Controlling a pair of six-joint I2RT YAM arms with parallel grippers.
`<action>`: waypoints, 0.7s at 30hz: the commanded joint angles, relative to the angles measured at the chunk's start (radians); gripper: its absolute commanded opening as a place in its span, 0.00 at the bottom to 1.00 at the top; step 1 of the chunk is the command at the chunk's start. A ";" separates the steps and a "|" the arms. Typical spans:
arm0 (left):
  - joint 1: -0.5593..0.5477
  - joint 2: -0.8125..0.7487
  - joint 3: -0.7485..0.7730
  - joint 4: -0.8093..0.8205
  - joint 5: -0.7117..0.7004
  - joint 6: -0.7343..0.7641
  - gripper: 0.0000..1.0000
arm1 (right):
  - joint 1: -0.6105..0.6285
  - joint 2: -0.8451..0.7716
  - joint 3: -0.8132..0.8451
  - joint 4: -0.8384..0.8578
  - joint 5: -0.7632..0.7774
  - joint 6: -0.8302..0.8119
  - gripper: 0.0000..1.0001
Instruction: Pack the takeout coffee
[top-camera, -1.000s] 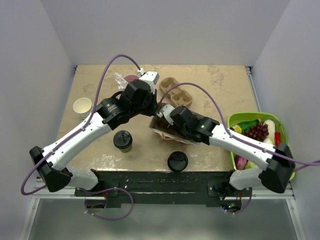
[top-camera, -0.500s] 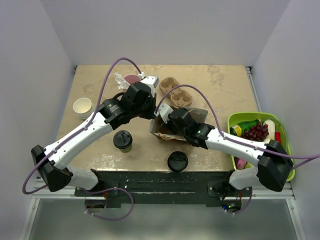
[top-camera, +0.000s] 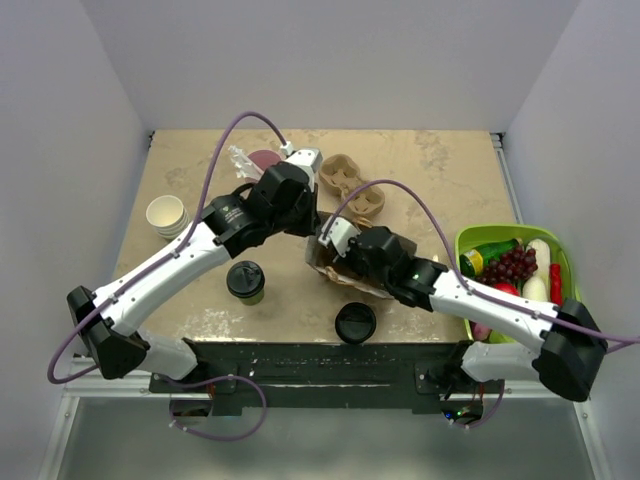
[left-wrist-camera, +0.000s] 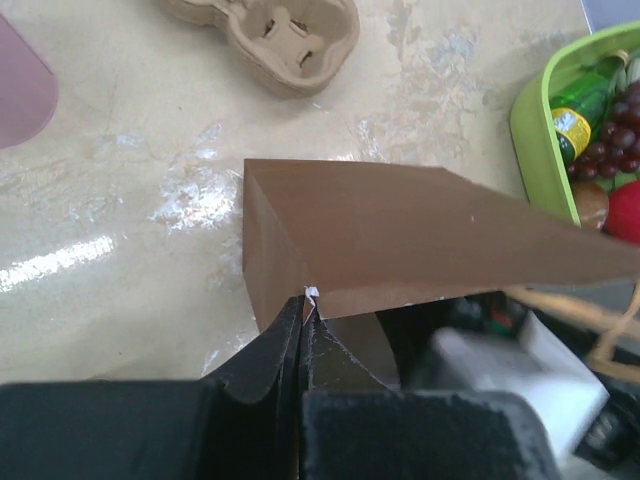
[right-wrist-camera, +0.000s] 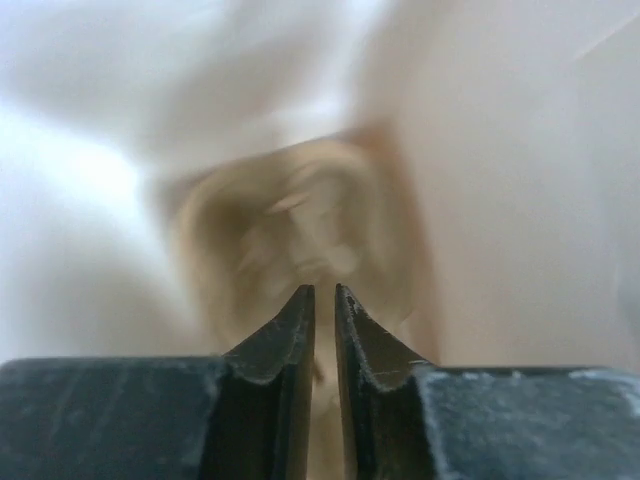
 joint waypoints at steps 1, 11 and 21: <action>0.025 0.010 0.058 0.025 -0.070 -0.041 0.00 | 0.017 -0.093 0.007 -0.113 -0.110 -0.096 0.21; 0.048 -0.013 0.016 0.087 0.048 -0.011 0.00 | 0.018 0.003 0.056 -0.236 -0.045 -0.113 0.12; 0.050 -0.054 -0.011 0.096 0.099 0.020 0.00 | 0.010 0.234 0.162 -0.289 0.181 -0.028 0.07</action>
